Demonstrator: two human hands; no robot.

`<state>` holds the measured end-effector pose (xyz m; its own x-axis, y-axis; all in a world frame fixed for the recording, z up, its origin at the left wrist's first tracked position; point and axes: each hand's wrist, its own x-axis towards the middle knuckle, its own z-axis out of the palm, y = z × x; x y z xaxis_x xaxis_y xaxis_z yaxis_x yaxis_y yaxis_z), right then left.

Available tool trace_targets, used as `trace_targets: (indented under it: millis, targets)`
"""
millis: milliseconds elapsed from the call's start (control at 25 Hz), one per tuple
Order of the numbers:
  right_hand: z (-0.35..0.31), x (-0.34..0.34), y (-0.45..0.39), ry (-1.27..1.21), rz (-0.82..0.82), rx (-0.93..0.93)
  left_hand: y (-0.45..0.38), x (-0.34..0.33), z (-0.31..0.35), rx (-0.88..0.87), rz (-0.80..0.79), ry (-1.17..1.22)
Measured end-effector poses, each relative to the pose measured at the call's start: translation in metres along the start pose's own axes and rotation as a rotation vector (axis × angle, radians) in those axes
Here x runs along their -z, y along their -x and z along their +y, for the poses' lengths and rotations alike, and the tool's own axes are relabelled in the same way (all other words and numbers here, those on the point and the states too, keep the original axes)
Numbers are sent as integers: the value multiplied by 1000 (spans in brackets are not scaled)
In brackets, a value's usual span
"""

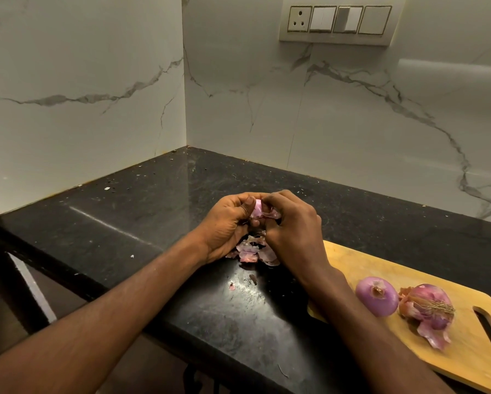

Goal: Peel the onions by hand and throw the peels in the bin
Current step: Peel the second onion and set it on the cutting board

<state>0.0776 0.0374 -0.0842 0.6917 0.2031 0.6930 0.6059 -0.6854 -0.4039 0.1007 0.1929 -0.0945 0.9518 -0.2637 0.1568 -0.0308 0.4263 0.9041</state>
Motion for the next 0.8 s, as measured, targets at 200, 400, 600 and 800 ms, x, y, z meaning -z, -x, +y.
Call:
trace_targets:
  millis: [200,400,600,800]
  targets:
    - [0,3,-2,12,47,-24,-1,0,-1,-19,27,38]
    - [2,8,-2,-21,40,8,1,-1,1,-31,96,-14]
    - [1,6,-1,-30,55,1,1,1,2,-16,135,-43]
    - [2,5,-1,-15,48,15,2,-2,4,17,144,-26]
